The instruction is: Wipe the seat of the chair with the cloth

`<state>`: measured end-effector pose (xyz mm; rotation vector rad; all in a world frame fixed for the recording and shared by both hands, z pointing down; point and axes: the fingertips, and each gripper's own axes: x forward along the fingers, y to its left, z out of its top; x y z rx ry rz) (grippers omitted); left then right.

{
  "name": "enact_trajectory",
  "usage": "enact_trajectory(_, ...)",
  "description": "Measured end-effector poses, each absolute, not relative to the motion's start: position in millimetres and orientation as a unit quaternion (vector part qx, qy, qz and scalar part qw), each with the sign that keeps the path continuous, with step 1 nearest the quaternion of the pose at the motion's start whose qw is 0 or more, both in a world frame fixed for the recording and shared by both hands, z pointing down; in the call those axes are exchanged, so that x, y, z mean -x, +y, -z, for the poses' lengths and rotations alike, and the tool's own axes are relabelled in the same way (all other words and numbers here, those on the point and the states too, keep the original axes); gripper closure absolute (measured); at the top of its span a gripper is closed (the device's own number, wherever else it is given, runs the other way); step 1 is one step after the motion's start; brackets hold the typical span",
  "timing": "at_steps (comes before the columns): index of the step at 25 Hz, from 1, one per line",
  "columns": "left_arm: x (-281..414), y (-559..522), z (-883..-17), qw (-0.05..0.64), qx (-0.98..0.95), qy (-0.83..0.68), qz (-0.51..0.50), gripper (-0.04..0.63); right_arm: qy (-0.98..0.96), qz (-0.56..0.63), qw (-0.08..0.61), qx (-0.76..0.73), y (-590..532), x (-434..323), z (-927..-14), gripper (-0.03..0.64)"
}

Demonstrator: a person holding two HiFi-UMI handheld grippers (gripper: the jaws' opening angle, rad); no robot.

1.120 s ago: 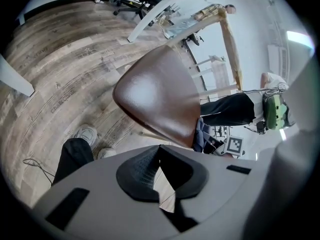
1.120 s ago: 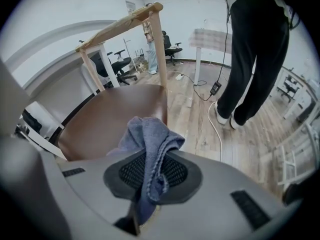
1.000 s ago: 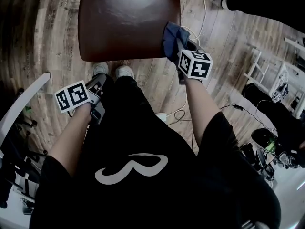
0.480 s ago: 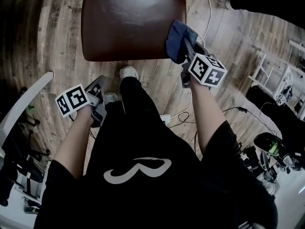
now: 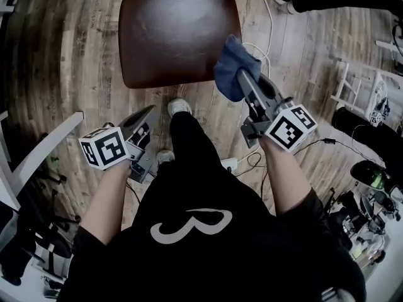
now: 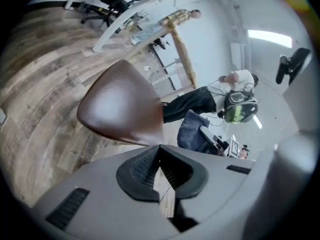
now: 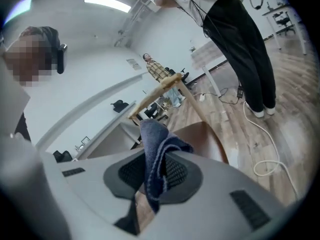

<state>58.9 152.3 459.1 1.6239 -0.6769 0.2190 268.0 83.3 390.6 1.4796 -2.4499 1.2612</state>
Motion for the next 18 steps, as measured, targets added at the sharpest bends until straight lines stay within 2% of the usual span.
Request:
enact_trajectory(8,-46.8,174.3,-299.1,0.515,-0.819,-0.246,-0.06,0.583,-0.835,-0.343,-0.042,-0.428,152.5,-207.0,-251.6,0.561)
enact_trajectory(18,0.1,264.0,-94.2,0.367,-0.9,-0.233,-0.007,0.583,-0.891,-0.249,-0.009,-0.379,285.0,-145.6,-94.0,0.561)
